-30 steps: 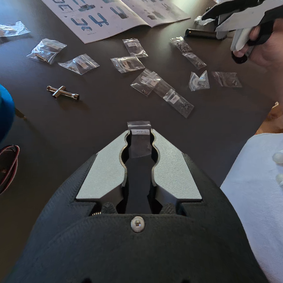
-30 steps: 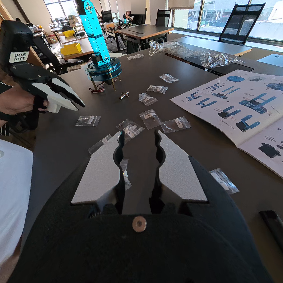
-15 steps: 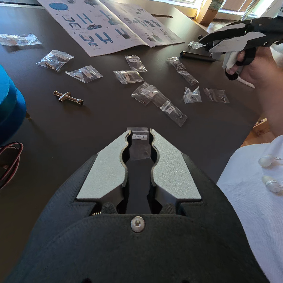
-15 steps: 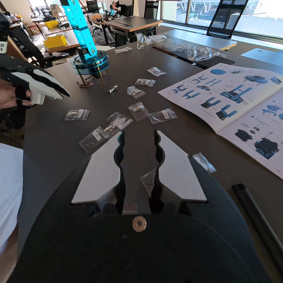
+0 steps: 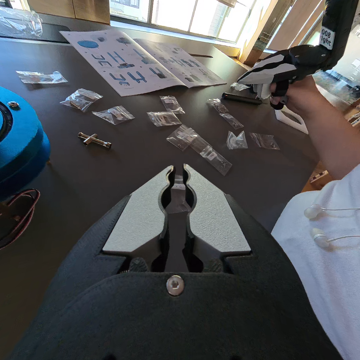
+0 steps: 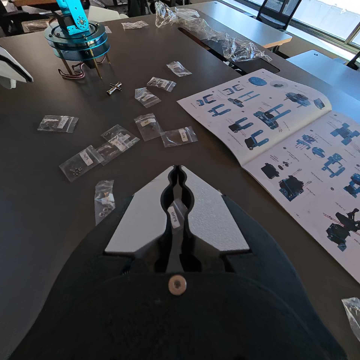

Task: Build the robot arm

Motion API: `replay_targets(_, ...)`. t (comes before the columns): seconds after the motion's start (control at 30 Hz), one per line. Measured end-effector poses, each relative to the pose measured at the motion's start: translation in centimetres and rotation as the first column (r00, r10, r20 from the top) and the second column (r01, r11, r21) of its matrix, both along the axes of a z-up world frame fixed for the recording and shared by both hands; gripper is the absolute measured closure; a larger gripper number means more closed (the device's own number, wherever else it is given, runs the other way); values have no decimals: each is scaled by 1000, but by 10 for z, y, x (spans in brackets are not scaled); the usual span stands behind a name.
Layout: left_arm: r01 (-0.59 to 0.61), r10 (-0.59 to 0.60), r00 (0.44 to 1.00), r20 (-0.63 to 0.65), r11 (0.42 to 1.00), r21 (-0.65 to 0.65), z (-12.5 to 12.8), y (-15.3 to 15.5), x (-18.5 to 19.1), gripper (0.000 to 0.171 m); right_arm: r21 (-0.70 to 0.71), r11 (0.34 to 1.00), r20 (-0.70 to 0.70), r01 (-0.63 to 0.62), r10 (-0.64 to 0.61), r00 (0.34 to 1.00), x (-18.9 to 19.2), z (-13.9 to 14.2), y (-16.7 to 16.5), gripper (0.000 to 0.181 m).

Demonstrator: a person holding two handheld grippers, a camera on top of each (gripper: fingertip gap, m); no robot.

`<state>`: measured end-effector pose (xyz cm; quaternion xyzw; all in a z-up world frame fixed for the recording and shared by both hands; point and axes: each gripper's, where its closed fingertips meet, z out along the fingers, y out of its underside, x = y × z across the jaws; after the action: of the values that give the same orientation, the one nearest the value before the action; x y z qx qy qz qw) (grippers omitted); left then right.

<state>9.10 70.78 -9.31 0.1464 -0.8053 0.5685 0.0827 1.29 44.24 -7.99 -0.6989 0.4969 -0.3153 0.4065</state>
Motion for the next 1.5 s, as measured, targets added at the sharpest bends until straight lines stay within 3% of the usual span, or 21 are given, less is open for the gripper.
replay_targets(0.53, -61, 62, 998, 11, 995, -74, 16, 9, 18, 171, 3, 987, 73, 158, -158, 985, -12, 24, -65, 181)
replay_targets(1.23, -108, 113, 993, 44, 988, -113, 32, 19, 9, 171, -31, 992, 58, 125, -123, 991, -12, 13, -55, 181)
replay_targets(1.5, -100, 107, 993, 43, 985, -142, 35, 16, -2, 171, 85, 994, 50, 69, -73, 996, -4, 4, -38, 180)
